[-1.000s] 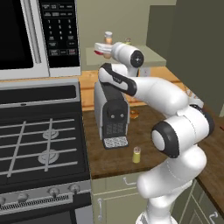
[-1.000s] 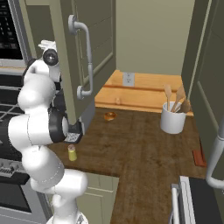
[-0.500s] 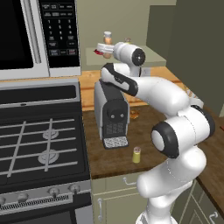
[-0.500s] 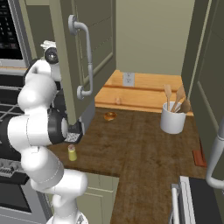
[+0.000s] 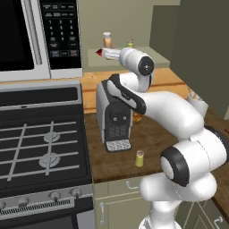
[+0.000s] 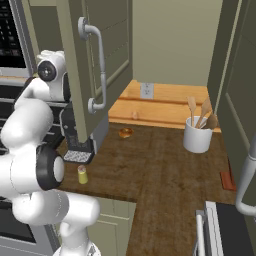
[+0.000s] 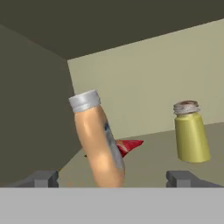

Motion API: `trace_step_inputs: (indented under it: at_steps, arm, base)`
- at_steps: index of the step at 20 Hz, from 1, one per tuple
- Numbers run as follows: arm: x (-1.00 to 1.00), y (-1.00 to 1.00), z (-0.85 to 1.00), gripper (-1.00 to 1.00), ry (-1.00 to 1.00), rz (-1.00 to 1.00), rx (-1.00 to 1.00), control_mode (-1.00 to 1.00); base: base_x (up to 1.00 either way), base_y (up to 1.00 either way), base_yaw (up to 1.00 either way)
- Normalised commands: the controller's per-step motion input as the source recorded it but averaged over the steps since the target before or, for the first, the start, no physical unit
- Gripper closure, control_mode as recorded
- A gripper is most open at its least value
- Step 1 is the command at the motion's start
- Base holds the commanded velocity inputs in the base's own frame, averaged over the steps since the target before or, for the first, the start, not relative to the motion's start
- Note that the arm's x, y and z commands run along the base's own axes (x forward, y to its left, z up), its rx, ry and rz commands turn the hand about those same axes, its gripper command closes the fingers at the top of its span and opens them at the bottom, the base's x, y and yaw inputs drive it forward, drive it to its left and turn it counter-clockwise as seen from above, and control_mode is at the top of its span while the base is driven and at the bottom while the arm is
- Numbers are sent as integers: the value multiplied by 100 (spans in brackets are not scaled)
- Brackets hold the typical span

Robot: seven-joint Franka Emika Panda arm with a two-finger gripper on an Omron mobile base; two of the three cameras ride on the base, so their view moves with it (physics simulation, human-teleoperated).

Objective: Put the shaker and condiment bottle from the counter next to their counterparts in the cabinet.

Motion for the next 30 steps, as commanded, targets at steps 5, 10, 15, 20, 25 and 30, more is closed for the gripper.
trace_step_inputs:
  at_steps: [5,10,15,20,25,30]
  arm:
    - [-32,0,48,-100,0,0,0,-100]
    - [-34,0,17,-100,1,0,0,-100]
    - [-45,-5,0,-100,4,0,0,-100]
    - [-65,-17,0,-100,0,0,2,-100]
    - [-72,-6,0,-100,2,-2,1,-100]
    - [-77,0,0,-100,3,-10,0,-100]
  base:
    - [0,0,0]
    - [0,0,0]
    - [0,0,0]
    - [0,0,0]
    - [0,0,0]
    - [0,0,0]
